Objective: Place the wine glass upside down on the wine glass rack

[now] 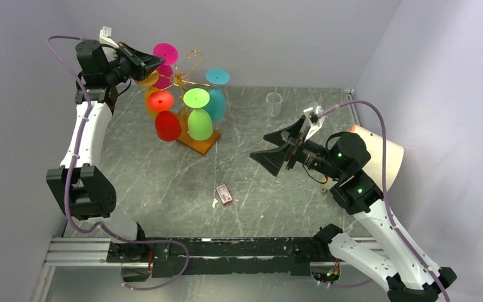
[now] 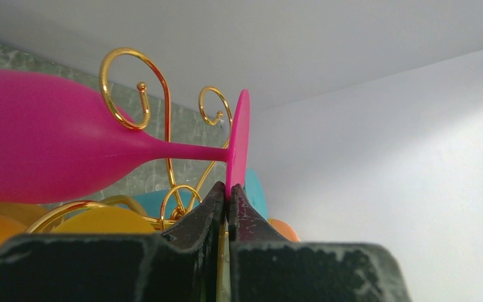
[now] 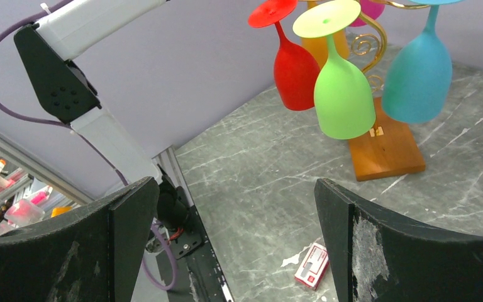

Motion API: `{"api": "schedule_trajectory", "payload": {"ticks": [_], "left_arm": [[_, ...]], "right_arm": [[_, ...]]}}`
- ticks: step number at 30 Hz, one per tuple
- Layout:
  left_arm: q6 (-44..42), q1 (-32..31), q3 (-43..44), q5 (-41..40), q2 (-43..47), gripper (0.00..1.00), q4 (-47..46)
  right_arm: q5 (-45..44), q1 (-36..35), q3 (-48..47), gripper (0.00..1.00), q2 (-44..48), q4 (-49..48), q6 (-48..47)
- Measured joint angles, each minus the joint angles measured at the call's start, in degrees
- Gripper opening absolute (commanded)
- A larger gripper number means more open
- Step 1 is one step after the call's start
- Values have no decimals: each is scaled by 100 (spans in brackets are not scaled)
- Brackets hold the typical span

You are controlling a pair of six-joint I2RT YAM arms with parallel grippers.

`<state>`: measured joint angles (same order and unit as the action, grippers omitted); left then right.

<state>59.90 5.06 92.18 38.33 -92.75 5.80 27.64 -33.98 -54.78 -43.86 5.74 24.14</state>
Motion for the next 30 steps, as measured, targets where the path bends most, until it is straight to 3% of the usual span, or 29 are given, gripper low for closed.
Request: {"api": "schedule_trajectory", "payload": {"ticks": [30], "left_arm": [[295,-120,-11,101,-426,7,-1071]], "right_arm": [[-4,0,11,100,44,0,-2]]}}
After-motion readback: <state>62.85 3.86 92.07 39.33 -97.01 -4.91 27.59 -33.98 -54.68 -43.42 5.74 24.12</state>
